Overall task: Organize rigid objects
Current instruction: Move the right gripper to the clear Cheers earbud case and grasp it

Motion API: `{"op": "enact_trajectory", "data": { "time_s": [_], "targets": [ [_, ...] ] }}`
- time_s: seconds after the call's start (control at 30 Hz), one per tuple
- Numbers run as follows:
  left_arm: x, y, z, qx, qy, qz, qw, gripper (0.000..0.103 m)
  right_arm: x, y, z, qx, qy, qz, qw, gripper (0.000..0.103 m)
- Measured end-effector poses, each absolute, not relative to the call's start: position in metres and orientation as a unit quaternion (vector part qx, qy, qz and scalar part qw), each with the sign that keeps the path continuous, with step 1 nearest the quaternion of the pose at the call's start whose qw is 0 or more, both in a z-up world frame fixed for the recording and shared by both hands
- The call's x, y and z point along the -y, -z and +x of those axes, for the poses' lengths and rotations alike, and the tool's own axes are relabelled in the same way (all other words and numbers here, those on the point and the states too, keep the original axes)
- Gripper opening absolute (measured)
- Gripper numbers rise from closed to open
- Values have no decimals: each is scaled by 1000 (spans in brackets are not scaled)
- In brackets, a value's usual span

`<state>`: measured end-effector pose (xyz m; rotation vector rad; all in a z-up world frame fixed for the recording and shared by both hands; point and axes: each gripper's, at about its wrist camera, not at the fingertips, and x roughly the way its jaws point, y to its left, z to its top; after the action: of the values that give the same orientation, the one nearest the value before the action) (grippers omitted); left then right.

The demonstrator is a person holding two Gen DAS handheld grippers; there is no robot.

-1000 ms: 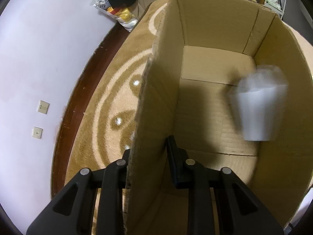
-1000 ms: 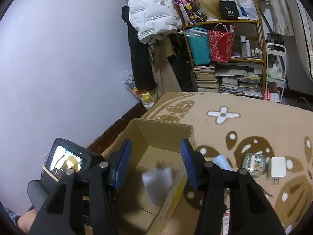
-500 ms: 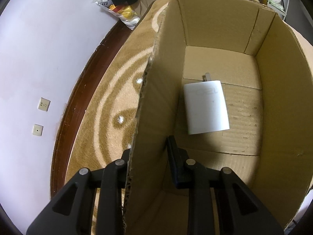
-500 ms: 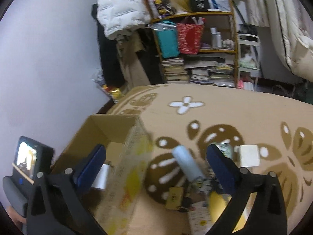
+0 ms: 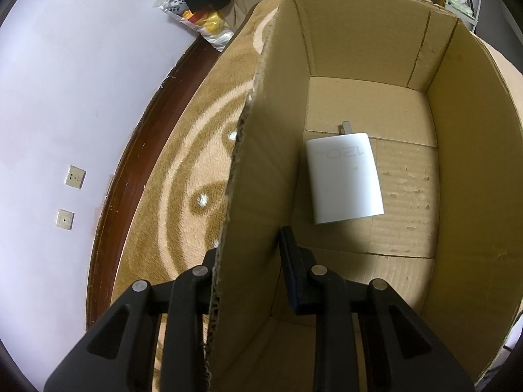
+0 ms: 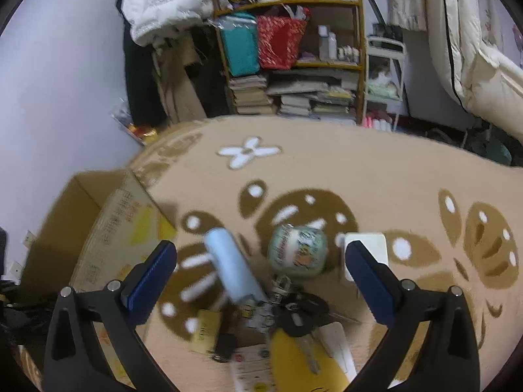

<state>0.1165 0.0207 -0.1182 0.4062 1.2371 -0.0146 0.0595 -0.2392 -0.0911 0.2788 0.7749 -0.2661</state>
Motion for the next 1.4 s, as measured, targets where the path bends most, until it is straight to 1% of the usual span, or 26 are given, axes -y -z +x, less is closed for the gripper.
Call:
{"op": "enact_trajectory", "data": {
  "time_s": [0.17, 0.3, 0.47, 0.5, 0.57, 0.63, 0.7, 0.83, 1.13, 1.33, 1.37, 1.4],
  "targets": [
    [-22, 117, 116, -577, 7, 188, 795, 24, 253, 112, 53, -400, 134, 179, 889, 103],
    [-20, 116, 115, -576, 7, 188, 795, 24, 255, 124, 48, -410, 143, 185, 881, 103],
    [-18, 115, 114, -576, 7, 190, 795, 24, 264, 126, 51, -398, 152, 197, 883, 103],
    [-18, 115, 113, -576, 7, 191, 795, 24, 265, 125, 52, -394, 154, 195, 885, 97],
    [-18, 115, 113, -576, 7, 191, 795, 24, 267, 126, 55, -392, 150, 197, 886, 91],
    [-18, 115, 113, -576, 6, 191, 795, 24, 270, 128, 59, -391, 148, 200, 886, 88],
    [-17, 115, 112, -576, 6, 192, 795, 24, 271, 130, 64, -390, 147, 196, 887, 81],
    [-16, 114, 113, -577, 6, 191, 794, 24, 273, 133, 75, -396, 142, 187, 888, 73],
    [-19, 115, 116, -580, 9, 189, 793, 24, 277, 147, 92, -426, 143, 193, 872, 72],
    [-19, 115, 117, -580, 9, 189, 792, 25, 276, 151, 100, -431, 153, 175, 872, 71],
    [-19, 115, 117, -580, 9, 189, 792, 25, 275, 152, 101, -433, 153, 172, 871, 68],
    [-19, 115, 117, -580, 10, 190, 792, 25, 274, 153, 103, -437, 159, 162, 870, 60]
  ]
}}
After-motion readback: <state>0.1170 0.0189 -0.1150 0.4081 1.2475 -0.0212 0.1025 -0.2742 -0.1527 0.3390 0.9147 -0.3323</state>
